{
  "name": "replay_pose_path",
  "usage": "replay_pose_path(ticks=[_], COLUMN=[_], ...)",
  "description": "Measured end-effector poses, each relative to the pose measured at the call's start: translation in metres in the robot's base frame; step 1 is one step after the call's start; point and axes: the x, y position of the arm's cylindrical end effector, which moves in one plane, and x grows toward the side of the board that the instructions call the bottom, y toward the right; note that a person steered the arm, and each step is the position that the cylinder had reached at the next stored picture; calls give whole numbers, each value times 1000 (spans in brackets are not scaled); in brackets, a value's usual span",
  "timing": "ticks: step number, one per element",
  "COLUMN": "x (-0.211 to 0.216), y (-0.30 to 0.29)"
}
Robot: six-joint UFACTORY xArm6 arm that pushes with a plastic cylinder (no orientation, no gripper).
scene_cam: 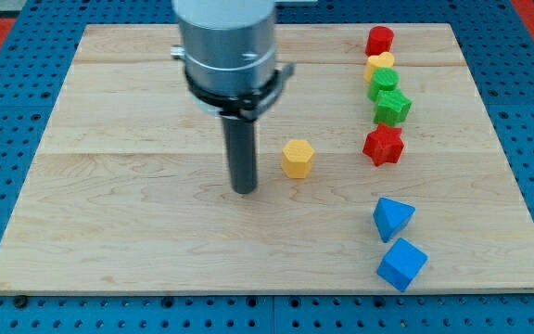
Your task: Push the yellow hexagon to the center of the board
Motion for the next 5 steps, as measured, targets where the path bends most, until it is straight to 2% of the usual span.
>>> replay_pose_path(ticks=[1,5], x=[-8,-167], y=[58,41])
